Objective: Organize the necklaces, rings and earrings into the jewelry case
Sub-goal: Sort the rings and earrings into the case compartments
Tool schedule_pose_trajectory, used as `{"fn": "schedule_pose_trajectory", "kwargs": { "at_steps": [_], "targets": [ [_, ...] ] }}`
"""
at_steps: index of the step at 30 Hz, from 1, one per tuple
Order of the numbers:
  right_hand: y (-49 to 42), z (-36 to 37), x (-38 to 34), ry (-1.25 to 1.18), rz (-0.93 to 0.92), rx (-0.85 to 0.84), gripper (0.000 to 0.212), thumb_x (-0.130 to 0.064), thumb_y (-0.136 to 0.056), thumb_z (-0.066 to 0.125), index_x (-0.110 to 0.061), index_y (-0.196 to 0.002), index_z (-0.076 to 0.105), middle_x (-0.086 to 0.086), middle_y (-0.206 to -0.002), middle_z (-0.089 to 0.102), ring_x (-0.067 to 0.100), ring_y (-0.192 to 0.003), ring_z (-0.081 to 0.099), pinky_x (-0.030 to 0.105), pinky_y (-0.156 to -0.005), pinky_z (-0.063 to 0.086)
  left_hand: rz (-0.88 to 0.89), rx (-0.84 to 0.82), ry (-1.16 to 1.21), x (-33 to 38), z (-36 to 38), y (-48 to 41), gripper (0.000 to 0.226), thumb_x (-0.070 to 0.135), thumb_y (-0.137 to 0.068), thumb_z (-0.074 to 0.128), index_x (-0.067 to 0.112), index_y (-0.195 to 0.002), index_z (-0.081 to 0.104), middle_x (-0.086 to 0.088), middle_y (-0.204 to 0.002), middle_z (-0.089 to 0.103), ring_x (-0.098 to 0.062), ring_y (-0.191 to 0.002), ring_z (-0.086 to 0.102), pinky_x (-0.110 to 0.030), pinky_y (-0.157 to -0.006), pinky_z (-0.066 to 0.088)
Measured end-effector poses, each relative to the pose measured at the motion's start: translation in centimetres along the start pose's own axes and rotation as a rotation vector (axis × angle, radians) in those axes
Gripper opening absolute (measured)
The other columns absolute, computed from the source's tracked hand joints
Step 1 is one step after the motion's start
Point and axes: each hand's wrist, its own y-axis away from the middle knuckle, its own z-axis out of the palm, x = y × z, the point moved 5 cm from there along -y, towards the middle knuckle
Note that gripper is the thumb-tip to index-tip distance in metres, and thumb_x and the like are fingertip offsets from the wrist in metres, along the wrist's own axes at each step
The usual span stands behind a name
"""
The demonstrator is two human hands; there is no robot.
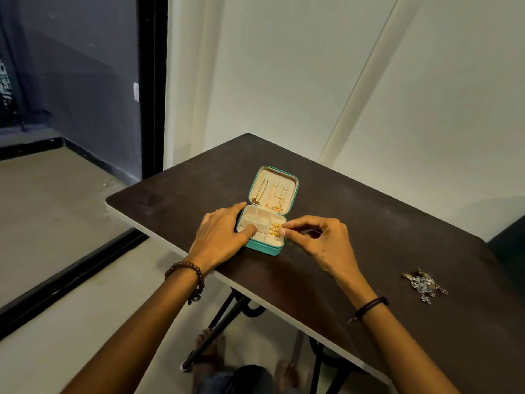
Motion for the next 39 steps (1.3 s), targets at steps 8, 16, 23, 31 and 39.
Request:
{"fn": "schedule_pose_trajectory", "kwargs": {
  "at_steps": [8, 16, 23, 31, 39],
  "targets": [
    [0.6, 1.0, 0.2, 0.069, -0.006, -0.071, 0.015, -0.032, -0.084, 0.080, -0.031, -0.099, 0.079, -0.012, -0.106, 0.073, 0.010, -0.094, 0.067, 0.031, -0.069, 0.059, -0.006, 0.058, -0.011, -0.4, 0.3, -0.2, 0.061, 0.046, -0.096, 0.055, 0.028, -0.151, 0.035, -0.003, -0.139, 0.055, -0.021, -0.129, 0.044, -0.037, -0.104, 0.039],
    [-0.5, 1.7, -0.7, 0.278, -0.164, -0.145, 0.017, -0.025, -0.086, 0.079, -0.024, -0.104, 0.079, -0.012, -0.110, 0.071, 0.005, -0.106, 0.060, 0.017, -0.070, 0.052, 0.004, 0.067, -0.011, -0.8, 0.5, -0.4, 0.062, 0.049, -0.095, 0.057, 0.029, -0.150, 0.037, -0.003, -0.137, 0.056, -0.021, -0.127, 0.045, -0.036, -0.103, 0.041],
    [-1.2, 1.9, -1.0, 0.394, -0.187, -0.234, 0.018, -0.024, -0.089, 0.075, -0.021, -0.107, 0.077, -0.006, -0.116, 0.066, 0.010, -0.108, 0.056, 0.013, -0.072, 0.046, -0.005, 0.067, -0.001, -1.3, 0.7, -0.7, 0.064, 0.050, -0.093, 0.058, 0.030, -0.150, 0.037, -0.003, -0.136, 0.055, -0.022, -0.127, 0.045, -0.037, -0.101, 0.042],
    [-0.7, 1.9, -0.9, 0.466, -0.220, -0.251, 0.022, -0.029, -0.095, 0.066, -0.027, -0.116, 0.071, -0.006, -0.122, 0.065, 0.010, -0.109, 0.055, 0.032, -0.079, 0.056, -0.010, 0.074, 0.000, -1.5, 0.9, -1.0, 0.065, 0.052, -0.093, 0.057, 0.031, -0.151, 0.036, -0.003, -0.136, 0.055, -0.023, -0.128, 0.044, -0.038, -0.101, 0.042],
    [0.8, 1.4, -0.3, 0.285, -0.137, -0.106, 0.025, -0.013, -0.100, 0.056, -0.025, -0.116, 0.071, -0.010, -0.121, 0.062, 0.005, -0.112, 0.055, 0.020, -0.077, 0.054, -0.017, 0.077, 0.009, -1.6, 1.0, -1.1, 0.066, 0.053, -0.093, 0.057, 0.032, -0.152, 0.036, -0.002, -0.136, 0.056, -0.024, -0.128, 0.046, -0.039, -0.101, 0.045]
  ]
}}
